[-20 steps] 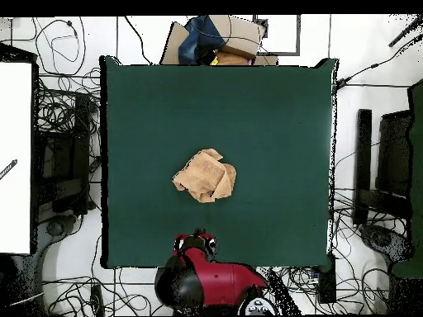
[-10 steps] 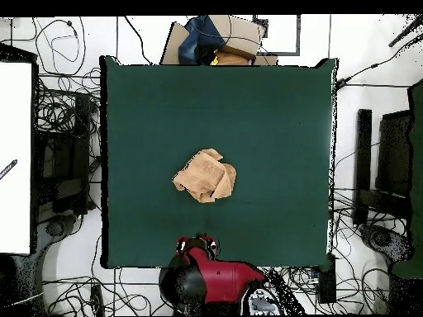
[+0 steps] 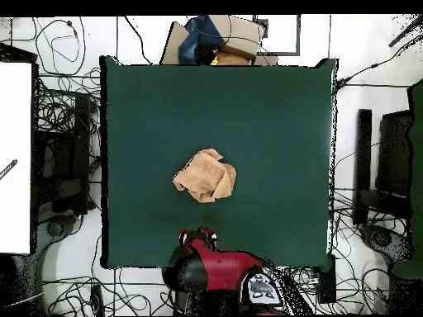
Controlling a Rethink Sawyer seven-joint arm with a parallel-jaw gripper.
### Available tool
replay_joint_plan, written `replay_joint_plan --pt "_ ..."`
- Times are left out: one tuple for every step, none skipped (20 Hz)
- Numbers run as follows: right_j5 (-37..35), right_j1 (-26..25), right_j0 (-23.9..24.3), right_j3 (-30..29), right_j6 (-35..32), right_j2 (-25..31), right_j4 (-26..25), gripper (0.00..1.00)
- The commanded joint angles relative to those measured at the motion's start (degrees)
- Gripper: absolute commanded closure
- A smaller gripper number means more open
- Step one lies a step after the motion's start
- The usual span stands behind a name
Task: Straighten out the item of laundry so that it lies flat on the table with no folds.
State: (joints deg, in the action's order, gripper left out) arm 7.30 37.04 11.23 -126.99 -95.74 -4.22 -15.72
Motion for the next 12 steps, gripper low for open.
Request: replay_joint_plan --pt "-6.97 0.0 -2.0 11.71 -4.87 -2.17 2.65 1.0" --pt "-7.26 0.54 -1.76 11.9 -4.79 -2.1 2.47 1.0" --pt "-7.86 1.04 -1.4 12.24 -4.72 -1.63 2.39 1.0" --pt "-8.21 1.84 -0.68 12.2 -4.6 -0.9 2.0 1.0" --pt "-9.15 2.38 -0.22 12.59 -4.32 -0.27 1.9 1.0" --pt "-10.36 2.81 0.32 13.1 -4.1 0.54 1.91 1.0" --pt "-11.15 3.1 0.84 13.43 -3.93 1.18 1.76 1.0" --pt "-12.14 3.28 1.51 13.9 -3.65 1.98 1.75 1.0" --pt "-12.62 3.04 1.62 14.57 -3.73 2.14 1.88 1.0" --pt "-12.45 2.62 1.71 14.89 -3.98 2.18 1.68 1.0" --pt "-12.26 2.0 1.46 15.63 -4.2 1.89 1.51 1.0" --pt "-12.06 1.3 1.24 16.34 -4.3 1.62 1.48 1.0"
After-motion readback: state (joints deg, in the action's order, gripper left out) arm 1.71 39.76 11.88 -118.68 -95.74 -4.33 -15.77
